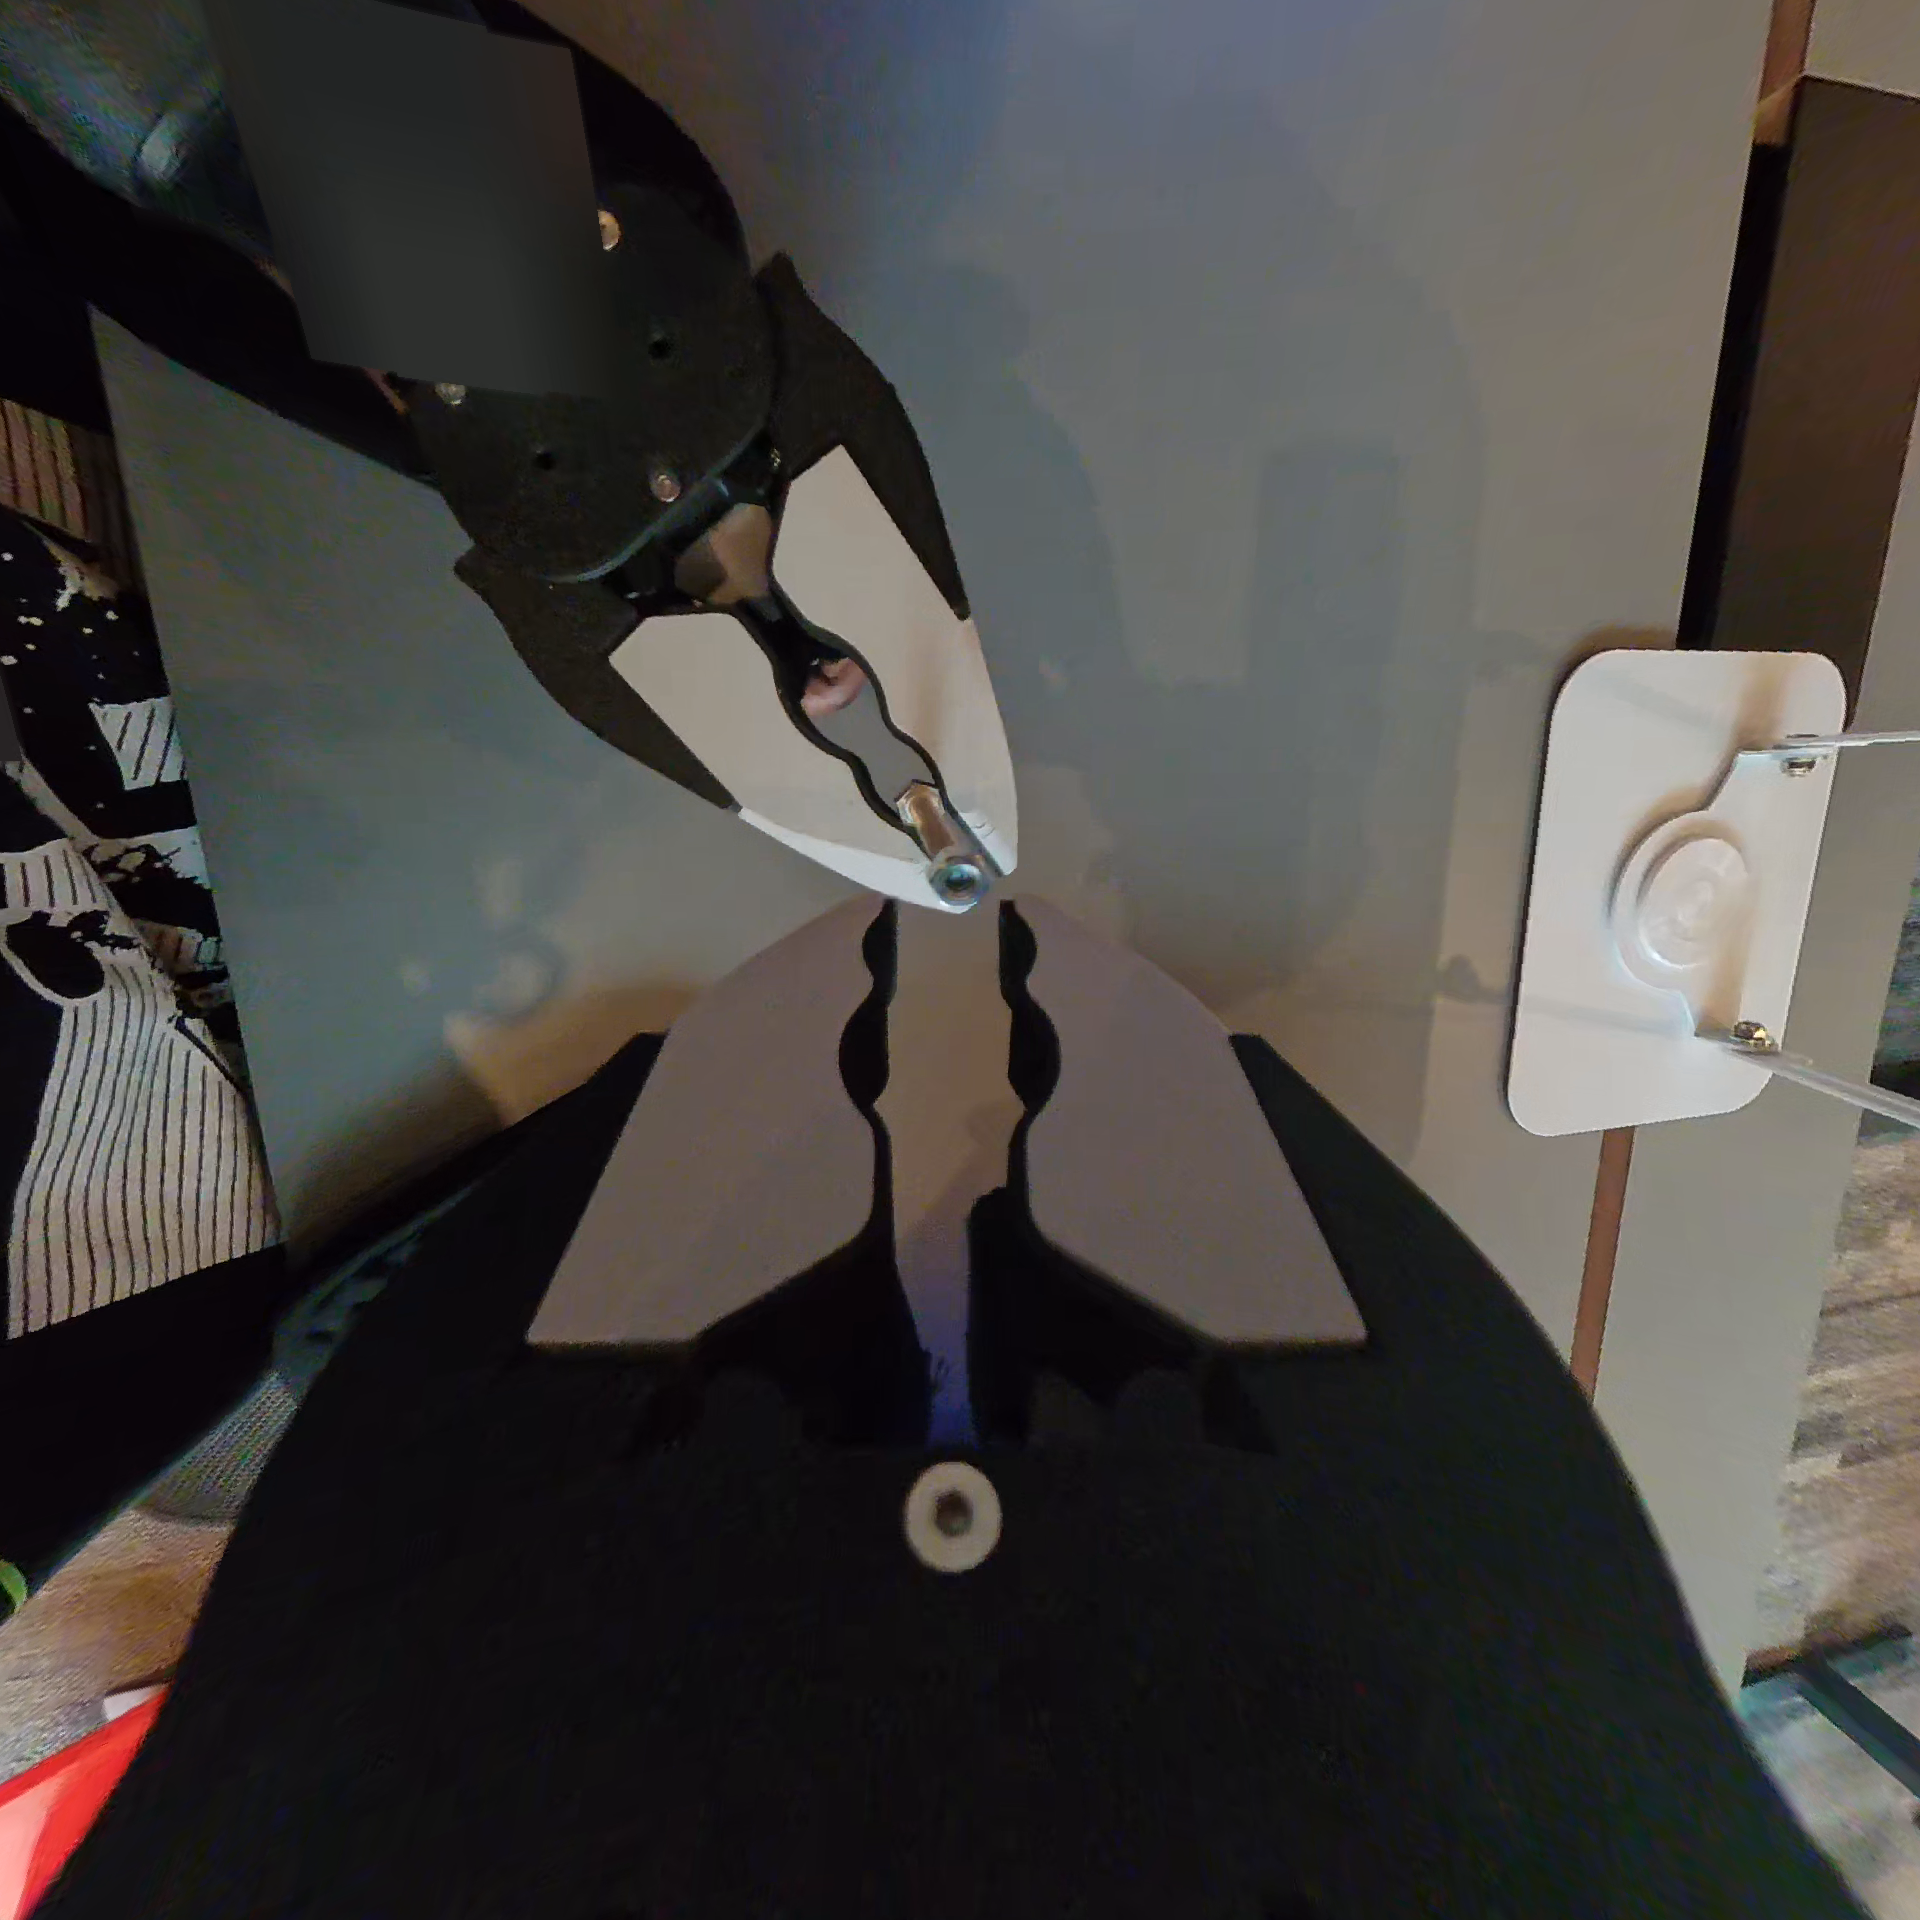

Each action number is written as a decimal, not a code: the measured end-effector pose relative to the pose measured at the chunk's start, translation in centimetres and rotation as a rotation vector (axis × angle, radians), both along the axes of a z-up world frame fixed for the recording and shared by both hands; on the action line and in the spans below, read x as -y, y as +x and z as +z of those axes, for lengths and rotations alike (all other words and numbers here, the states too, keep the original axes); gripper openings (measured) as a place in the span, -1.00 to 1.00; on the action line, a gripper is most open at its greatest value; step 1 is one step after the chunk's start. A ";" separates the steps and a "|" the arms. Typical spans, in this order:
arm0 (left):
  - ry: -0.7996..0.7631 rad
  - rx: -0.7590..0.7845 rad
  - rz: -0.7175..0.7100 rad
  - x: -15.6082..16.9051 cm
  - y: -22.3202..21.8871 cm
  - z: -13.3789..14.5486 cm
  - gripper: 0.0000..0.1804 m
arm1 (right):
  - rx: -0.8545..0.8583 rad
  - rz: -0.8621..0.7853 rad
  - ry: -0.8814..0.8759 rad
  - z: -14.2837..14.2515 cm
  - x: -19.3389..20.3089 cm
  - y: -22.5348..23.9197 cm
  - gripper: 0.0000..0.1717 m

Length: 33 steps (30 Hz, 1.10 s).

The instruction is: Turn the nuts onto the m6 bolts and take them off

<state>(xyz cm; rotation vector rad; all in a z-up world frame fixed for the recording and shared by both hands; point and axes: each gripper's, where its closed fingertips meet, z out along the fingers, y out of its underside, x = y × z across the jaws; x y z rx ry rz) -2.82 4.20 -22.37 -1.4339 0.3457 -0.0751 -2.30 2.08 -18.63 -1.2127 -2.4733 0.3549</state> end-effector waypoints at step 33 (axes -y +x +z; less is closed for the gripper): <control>-0.140 0.229 -0.992 6.7 7.5 -1.0 -0.92 | -0.044 0.434 0.201 2.9 -0.4 5.5 -0.88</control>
